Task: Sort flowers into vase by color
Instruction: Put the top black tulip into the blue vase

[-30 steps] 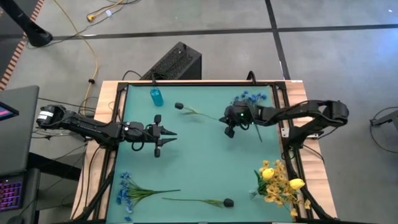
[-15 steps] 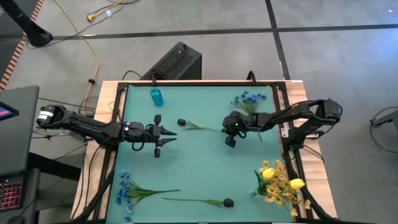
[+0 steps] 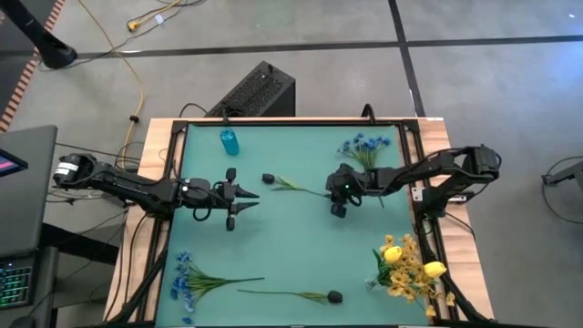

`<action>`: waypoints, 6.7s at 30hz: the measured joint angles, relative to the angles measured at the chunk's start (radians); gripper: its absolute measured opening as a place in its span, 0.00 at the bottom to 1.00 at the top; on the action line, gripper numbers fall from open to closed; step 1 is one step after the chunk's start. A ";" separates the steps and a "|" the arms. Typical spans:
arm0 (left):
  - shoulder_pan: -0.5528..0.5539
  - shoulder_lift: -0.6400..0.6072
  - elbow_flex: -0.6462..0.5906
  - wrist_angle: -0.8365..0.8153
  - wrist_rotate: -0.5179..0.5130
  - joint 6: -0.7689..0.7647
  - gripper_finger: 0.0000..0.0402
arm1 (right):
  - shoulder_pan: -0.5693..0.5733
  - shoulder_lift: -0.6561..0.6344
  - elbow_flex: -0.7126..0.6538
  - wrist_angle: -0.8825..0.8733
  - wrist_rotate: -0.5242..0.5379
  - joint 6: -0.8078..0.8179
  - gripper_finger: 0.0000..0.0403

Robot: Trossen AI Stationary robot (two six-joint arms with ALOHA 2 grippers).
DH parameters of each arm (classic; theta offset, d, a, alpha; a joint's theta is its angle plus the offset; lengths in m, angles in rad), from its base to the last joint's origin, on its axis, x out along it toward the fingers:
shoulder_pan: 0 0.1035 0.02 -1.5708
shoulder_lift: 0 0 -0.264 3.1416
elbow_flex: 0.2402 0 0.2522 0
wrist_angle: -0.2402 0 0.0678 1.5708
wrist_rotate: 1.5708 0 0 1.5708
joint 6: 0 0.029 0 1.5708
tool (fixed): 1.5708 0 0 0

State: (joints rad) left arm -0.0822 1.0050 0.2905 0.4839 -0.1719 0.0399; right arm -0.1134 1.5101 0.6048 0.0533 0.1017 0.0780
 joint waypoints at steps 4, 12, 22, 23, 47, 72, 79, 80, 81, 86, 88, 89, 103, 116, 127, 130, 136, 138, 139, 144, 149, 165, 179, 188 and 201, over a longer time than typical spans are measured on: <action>0.000 0.000 0.000 0.001 0.000 0.000 0.19 | 0.015 0.000 0.000 0.063 0.048 0.000 0.48; 0.000 0.000 0.000 0.001 0.011 -0.003 0.19 | 0.015 0.111 0.001 0.186 0.059 -0.008 0.53; 0.000 0.000 0.000 -0.001 0.011 -0.003 0.19 | 0.015 0.223 0.006 0.218 0.059 0.025 0.46; 0.000 0.000 0.000 -0.001 0.011 -0.003 0.19 | 0.015 0.224 0.006 0.209 0.059 0.027 0.43; 0.000 0.006 0.000 0.024 0.003 -0.029 0.19 | 0.015 0.063 -0.009 0.041 0.058 0.067 0.04; 0.003 0.540 0.002 0.758 -0.028 -0.141 0.21 | -0.007 -0.097 -0.141 0.643 0.036 0.033 0.04; 0.018 0.617 0.066 0.772 -0.035 -0.237 0.41 | -0.012 -0.098 -0.140 0.806 0.028 0.037 0.04; 0.019 0.626 0.085 0.772 -0.035 -0.237 0.45 | -0.007 -0.098 -0.140 0.816 0.027 0.036 0.04; 0.022 0.636 0.105 0.772 -0.035 -0.231 0.50 | -0.001 -0.098 -0.140 0.819 0.027 0.036 0.04; 0.045 0.667 0.215 0.767 -0.053 -0.208 0.68 | 0.028 -0.098 -0.140 0.823 0.027 0.038 0.04; 0.063 0.686 0.253 0.752 -0.074 -0.234 0.73 | 0.043 -0.098 -0.140 0.832 0.027 0.037 0.04; 0.072 0.699 0.269 0.744 -0.082 -0.247 0.74 | 0.052 -0.098 -0.140 0.842 0.027 0.037 0.04; 0.104 0.799 0.325 0.932 -0.069 -0.269 0.75 | 0.101 -0.098 -0.138 0.867 0.028 0.017 0.04; 0.104 0.798 0.325 0.974 -0.107 -0.261 0.75 | 0.107 -0.098 -0.138 0.861 0.028 0.002 0.04; 0.104 0.798 0.325 0.970 -0.123 -0.261 0.52 | 0.107 -0.098 -0.138 0.861 0.028 0.000 0.04; 0.104 0.798 0.325 0.968 -0.123 -0.261 0.39 | 0.108 -0.098 -0.138 0.860 0.024 0.000 0.04; 0.103 0.798 0.325 0.967 -0.070 -0.219 0.12 | 0.108 -0.098 -0.138 0.860 -0.020 0.001 0.11; 0.103 0.798 0.325 0.967 -0.055 -0.216 0.04 | 0.107 -0.098 -0.138 0.859 -0.020 0.004 0.13; 0.103 0.798 0.325 0.968 -0.047 -0.212 0.02 | 0.107 -0.098 -0.138 0.859 -0.020 0.006 0.13; 0.103 0.797 0.325 0.967 -0.042 -0.209 0.02 | 0.107 -0.098 -0.138 0.860 -0.021 0.008 0.15; 0.103 0.797 0.325 0.966 -0.041 -0.207 0.01 | 0.116 -0.098 -0.138 0.860 -0.025 0.018 0.15; 0.104 0.484 0.334 0.399 -0.020 -0.115 0.00 | 0.115 -0.098 -0.138 0.863 -0.027 -0.026 0.54; 0.156 0.045 0.482 -0.426 -0.380 0.006 0.00 | 0.098 -0.098 -0.138 0.861 -0.024 -0.025 0.63; 0.403 -0.116 0.532 -0.705 -0.346 -0.042 0.00 | 0.098 -0.098 -0.138 0.842 -0.023 0.000 0.63; 0.610 -0.240 0.648 -0.981 -0.269 -0.047 0.00 | 0.094 -0.099 -0.138 0.815 -0.021 -0.007 0.63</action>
State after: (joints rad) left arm 0.5277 0.7651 0.9386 -0.4969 -0.4412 -0.0069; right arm -0.0199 1.4113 0.4664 0.8682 0.0803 0.0708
